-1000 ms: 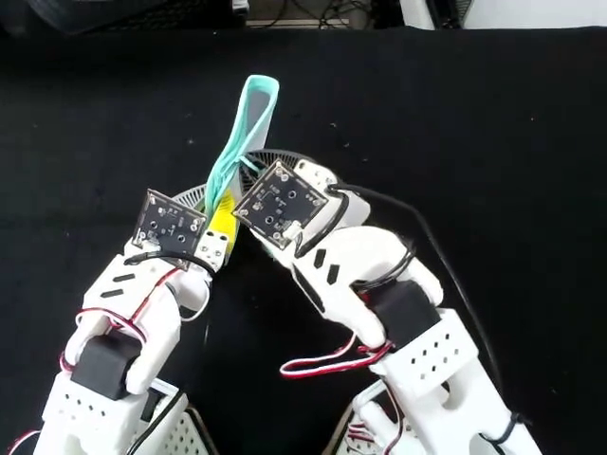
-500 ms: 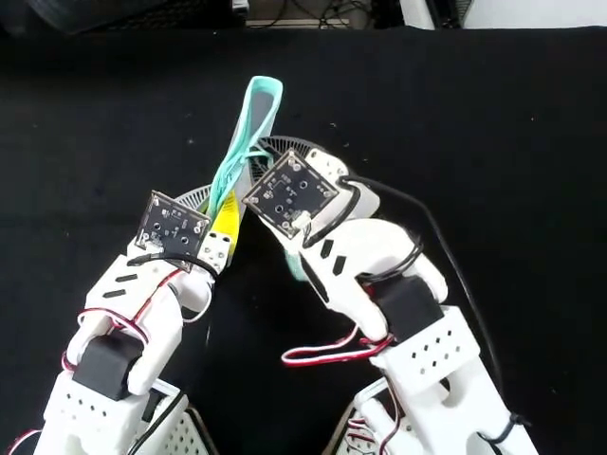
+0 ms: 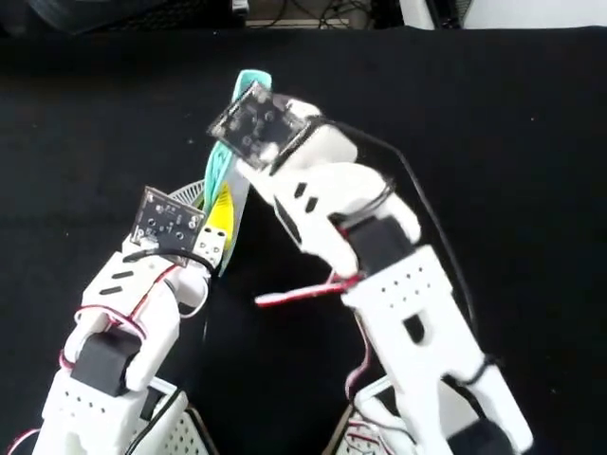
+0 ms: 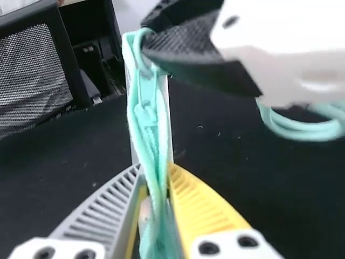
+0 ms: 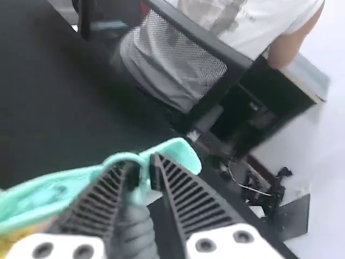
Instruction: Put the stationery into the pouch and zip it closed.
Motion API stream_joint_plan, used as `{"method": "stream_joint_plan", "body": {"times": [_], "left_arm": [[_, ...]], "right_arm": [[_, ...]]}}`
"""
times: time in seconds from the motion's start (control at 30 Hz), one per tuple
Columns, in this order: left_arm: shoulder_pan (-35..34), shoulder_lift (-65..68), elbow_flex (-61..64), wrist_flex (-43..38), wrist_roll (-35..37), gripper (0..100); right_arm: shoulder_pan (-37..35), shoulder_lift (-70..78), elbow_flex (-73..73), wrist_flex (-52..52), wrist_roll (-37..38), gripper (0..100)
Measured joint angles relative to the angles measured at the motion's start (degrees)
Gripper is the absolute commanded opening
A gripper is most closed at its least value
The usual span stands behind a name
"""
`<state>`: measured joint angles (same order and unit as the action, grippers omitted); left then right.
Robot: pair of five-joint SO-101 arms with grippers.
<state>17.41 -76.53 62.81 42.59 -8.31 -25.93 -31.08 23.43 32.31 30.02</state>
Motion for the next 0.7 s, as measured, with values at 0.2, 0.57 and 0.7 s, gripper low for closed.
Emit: {"method": "stream_joint_plan", "body": {"times": [0.2,0.57,0.7], "left_arm": [[0.4,0.0,0.1,0.2,0.0,3],[0.4,0.0,0.1,0.2,0.0,3],[0.4,0.0,0.1,0.2,0.0,3]], "right_arm": [[5.0,4.6,-3.8,0.0,-0.1,1.2],[11.2,15.7,-14.5,0.0,0.0,1.2],[11.6,20.7,-18.5,0.0,0.0,1.2]]}}
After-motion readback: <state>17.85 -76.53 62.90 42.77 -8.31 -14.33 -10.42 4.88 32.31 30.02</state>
